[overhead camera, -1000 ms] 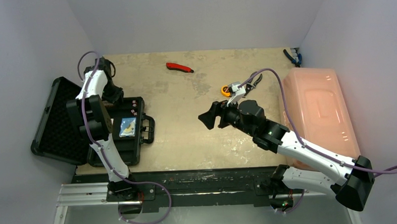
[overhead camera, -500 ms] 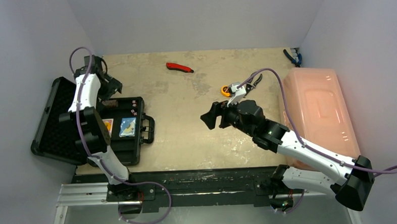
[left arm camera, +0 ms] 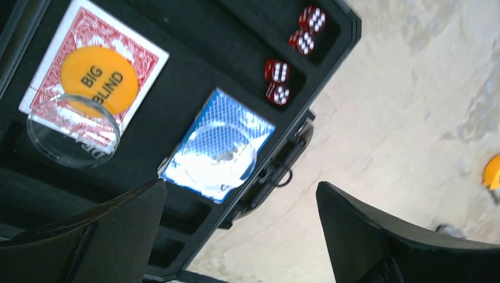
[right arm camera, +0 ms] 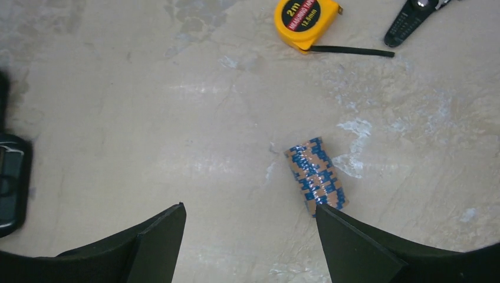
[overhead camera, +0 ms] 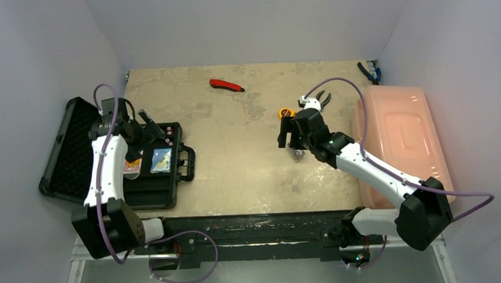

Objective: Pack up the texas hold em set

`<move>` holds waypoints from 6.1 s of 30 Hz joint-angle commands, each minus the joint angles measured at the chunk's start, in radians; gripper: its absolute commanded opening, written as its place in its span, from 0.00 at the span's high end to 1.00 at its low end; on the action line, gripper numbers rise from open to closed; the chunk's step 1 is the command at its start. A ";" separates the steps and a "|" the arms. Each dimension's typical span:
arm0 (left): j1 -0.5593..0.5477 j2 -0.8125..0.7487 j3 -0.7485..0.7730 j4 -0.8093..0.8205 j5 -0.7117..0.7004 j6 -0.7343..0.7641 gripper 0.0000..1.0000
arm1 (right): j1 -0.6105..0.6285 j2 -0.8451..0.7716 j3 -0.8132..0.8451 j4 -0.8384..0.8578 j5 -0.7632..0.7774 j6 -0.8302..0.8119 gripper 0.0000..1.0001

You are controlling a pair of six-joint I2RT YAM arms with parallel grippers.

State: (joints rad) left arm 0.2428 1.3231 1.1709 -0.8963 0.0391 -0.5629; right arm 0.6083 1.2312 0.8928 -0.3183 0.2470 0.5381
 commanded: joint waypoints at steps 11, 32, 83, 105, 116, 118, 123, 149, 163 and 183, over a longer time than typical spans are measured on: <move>-0.116 -0.314 -0.218 0.171 0.207 0.161 0.00 | -0.072 0.155 0.066 -0.116 0.000 -0.057 0.21; -0.141 -0.361 -0.232 0.211 0.309 0.179 0.00 | -0.144 0.419 0.227 -0.142 -0.017 -0.285 0.34; -0.147 -0.335 -0.235 0.232 0.390 0.184 0.11 | -0.153 0.440 0.162 -0.169 -0.081 -0.295 0.65; -0.147 -0.425 -0.288 0.315 0.575 0.128 0.12 | -0.118 0.233 0.274 -0.064 -0.493 -0.211 1.00; -0.148 -0.549 -0.345 0.520 0.842 -0.015 0.12 | -0.070 0.104 0.258 0.213 -0.757 -0.040 1.00; -0.146 -0.561 -0.352 0.577 0.894 -0.051 0.13 | -0.060 0.088 0.251 0.256 -0.788 -0.020 1.00; -0.165 -0.570 -0.375 0.705 0.982 -0.121 0.15 | -0.027 0.054 0.239 0.362 -0.856 0.007 1.00; -0.413 -0.555 -0.475 1.270 0.851 -0.362 0.24 | 0.114 0.027 0.166 0.712 -0.899 0.213 1.00; -0.497 -0.511 -0.477 1.321 0.768 -0.344 0.29 | 0.141 0.055 0.185 0.734 -0.903 0.221 1.00; -0.569 -0.459 -0.456 1.335 0.704 -0.338 0.47 | 0.167 0.069 0.184 0.743 -0.897 0.221 1.00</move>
State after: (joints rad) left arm -0.3149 0.8631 0.6914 0.3870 0.7677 -0.9154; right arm 0.7635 1.3178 1.0389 0.3084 -0.6460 0.7486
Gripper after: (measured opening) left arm 0.547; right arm 0.463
